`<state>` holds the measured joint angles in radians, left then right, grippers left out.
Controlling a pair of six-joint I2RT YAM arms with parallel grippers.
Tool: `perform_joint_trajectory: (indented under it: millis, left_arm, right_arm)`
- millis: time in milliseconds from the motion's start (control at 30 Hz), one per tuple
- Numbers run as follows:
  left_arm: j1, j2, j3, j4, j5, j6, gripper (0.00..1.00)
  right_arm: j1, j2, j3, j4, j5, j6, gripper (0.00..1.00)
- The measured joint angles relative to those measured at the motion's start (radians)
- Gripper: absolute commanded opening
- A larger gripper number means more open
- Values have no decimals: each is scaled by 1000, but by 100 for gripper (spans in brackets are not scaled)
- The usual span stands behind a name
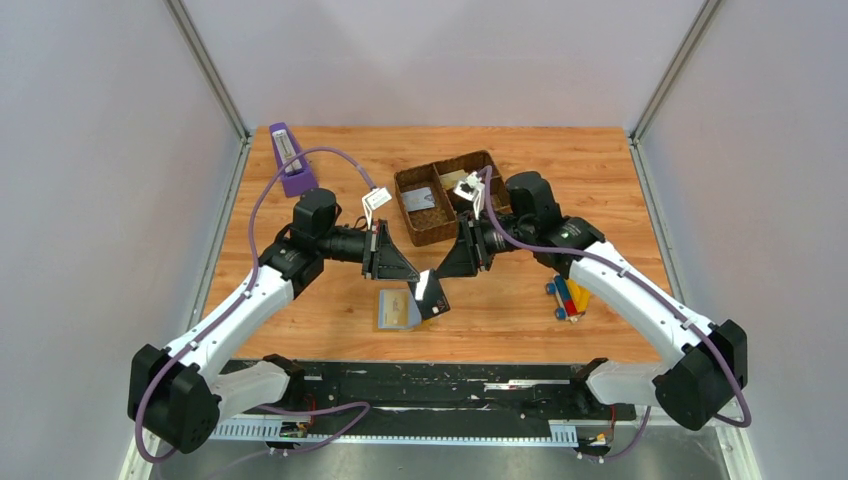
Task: Take the credit cards out of the card holder
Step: Place the credit card in the storage box.
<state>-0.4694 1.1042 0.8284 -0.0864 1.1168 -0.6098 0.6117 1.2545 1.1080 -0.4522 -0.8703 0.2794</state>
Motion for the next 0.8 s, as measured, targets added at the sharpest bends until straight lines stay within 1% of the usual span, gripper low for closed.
perform_joint_trajectory:
  millis: [367, 400, 433, 533, 600, 667, 733, 767, 800]
  left_arm:
    - [1, 2, 0, -1, 6, 8, 0]
    - [1, 3, 0, -1, 6, 8, 0]
    - [1, 3, 0, -1, 7, 8, 0]
    - [1, 5, 0, -2, 8, 10, 0]
    - [1, 7, 0, -4, 8, 11, 1]
    - [3, 10, 0, -8, 7, 14, 3]
    - [5, 13, 0, -10, 6, 16, 8]
    - [5, 13, 0, -11, 5, 18, 18]
    - [5, 13, 0, -13, 3, 21, 22]
  right_arm:
    - [0, 55, 13, 32, -73, 25, 24]
    - [0, 55, 13, 36, -76, 26, 22]
    - [0, 55, 13, 40, -80, 30, 18]
    - [0, 55, 13, 66, -93, 45, 1]
    - [0, 55, 12, 80, -95, 57, 0]
    - [0, 55, 8, 96, -96, 72, 0]
    - [0, 55, 0, 113, -93, 88, 0]
    - [0, 55, -5, 120, -93, 97, 0]
    - [0, 55, -10, 126, -92, 103, 0]
